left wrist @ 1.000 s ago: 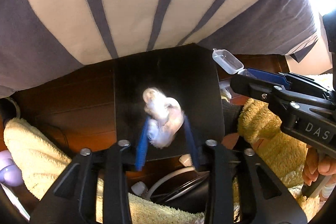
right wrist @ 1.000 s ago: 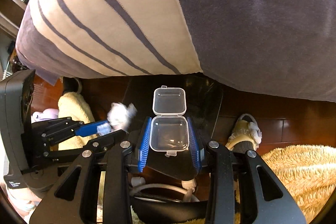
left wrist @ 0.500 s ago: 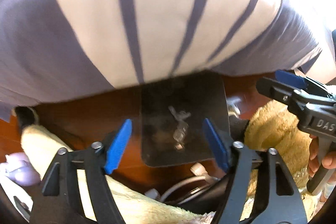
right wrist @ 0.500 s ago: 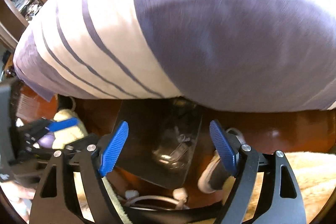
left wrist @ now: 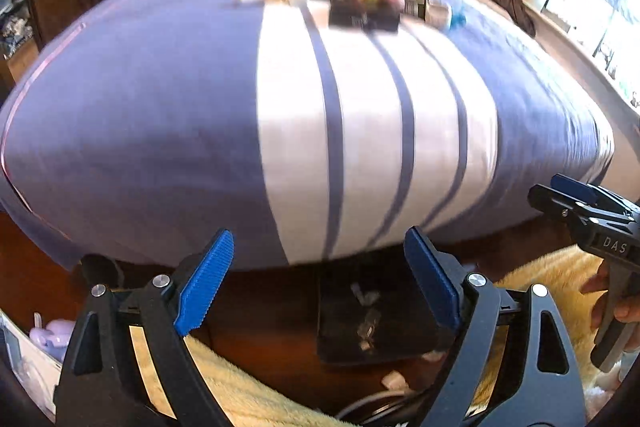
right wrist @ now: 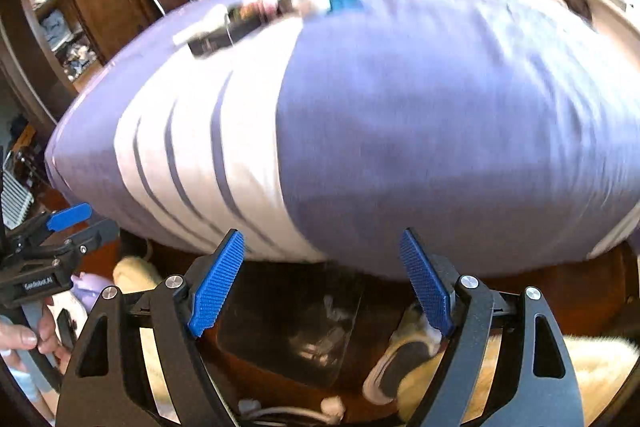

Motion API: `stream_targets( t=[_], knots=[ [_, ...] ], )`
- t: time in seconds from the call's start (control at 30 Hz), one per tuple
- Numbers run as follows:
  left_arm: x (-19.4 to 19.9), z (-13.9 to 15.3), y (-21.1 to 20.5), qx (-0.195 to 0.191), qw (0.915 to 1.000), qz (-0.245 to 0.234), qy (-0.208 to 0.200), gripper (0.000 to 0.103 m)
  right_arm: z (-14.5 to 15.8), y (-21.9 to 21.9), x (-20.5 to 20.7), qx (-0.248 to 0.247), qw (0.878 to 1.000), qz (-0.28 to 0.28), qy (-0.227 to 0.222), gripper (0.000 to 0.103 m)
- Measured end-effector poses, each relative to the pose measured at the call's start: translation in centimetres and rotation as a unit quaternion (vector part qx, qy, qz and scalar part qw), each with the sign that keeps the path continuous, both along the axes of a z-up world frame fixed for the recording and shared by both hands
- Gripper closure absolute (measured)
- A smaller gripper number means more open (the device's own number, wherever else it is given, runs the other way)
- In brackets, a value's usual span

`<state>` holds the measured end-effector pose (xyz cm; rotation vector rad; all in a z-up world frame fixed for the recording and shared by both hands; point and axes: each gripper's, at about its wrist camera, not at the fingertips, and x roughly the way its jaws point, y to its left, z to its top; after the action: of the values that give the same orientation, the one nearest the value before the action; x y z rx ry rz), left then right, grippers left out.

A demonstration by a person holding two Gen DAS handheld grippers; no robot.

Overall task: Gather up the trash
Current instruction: 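Grasp the black box with the left tool while the right tool grasps the tape roll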

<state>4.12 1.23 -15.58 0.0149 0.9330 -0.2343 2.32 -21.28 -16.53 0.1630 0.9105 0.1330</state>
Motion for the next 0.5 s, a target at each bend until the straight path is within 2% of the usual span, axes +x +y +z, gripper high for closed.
stream_targets(
  t=[0.13,0.3,0.5],
  knots=[
    [1.1,1.9,-0.3,0.002,0.9992,-0.011,-0.038,0.014,2.8,0.1,1.8,-0.042,0.998,-0.007,-0.041,0.022],
    [3.5,3.9,-1.4,0.011,0.9979,-0.028,-0.058,0.013,4.7,0.2,4.9,-0.060,0.996,-0.012,-0.067,0.022],
    [6.6,5.0,-2.7,0.012,0.9973,-0.029,-0.066,0.013,6.2,0.0,9.4,-0.020,0.997,-0.017,-0.078,0.022]
  ],
)
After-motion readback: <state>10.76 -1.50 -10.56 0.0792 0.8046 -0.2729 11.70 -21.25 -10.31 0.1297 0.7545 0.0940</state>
